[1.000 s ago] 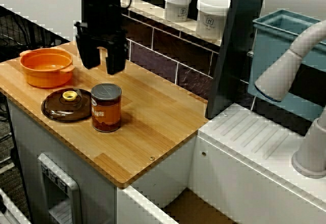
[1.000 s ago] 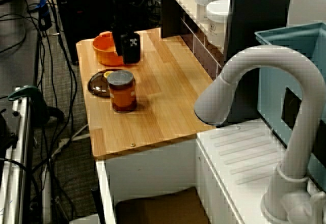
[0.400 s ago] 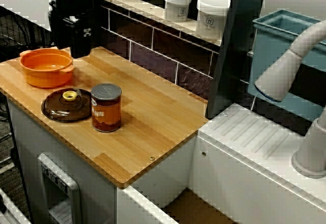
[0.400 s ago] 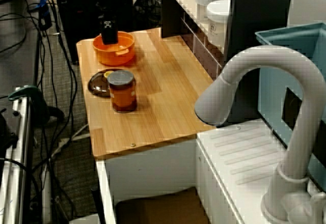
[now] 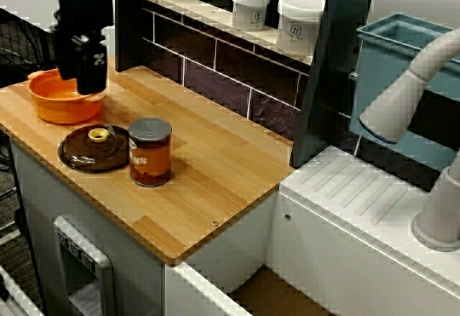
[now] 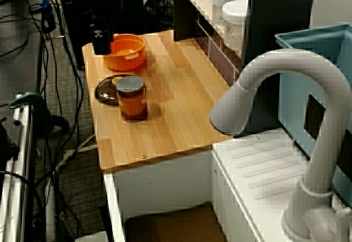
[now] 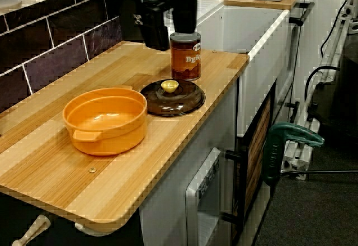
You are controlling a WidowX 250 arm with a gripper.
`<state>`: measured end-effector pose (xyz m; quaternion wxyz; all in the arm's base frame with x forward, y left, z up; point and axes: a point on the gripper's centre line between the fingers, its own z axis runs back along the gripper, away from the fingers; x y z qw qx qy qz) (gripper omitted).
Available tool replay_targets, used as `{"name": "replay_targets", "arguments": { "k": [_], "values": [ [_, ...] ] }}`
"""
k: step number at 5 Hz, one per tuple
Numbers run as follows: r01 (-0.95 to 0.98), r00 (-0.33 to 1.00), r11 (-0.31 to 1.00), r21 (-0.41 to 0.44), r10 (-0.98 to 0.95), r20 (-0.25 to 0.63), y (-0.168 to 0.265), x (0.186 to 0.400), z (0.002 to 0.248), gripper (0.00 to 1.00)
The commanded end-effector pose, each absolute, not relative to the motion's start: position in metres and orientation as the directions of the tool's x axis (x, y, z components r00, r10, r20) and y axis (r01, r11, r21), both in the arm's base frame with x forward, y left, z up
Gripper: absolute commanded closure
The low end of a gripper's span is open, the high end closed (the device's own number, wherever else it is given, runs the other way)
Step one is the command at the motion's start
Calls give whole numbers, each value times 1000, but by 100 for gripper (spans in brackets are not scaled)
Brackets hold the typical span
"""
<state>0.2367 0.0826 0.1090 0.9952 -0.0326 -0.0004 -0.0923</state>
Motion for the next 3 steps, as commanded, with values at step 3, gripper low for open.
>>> {"name": "replay_targets", "arguments": {
  "k": [3],
  "values": [
    [275,958,961,40,-277,77,51,210,82,0]
  ]
}}
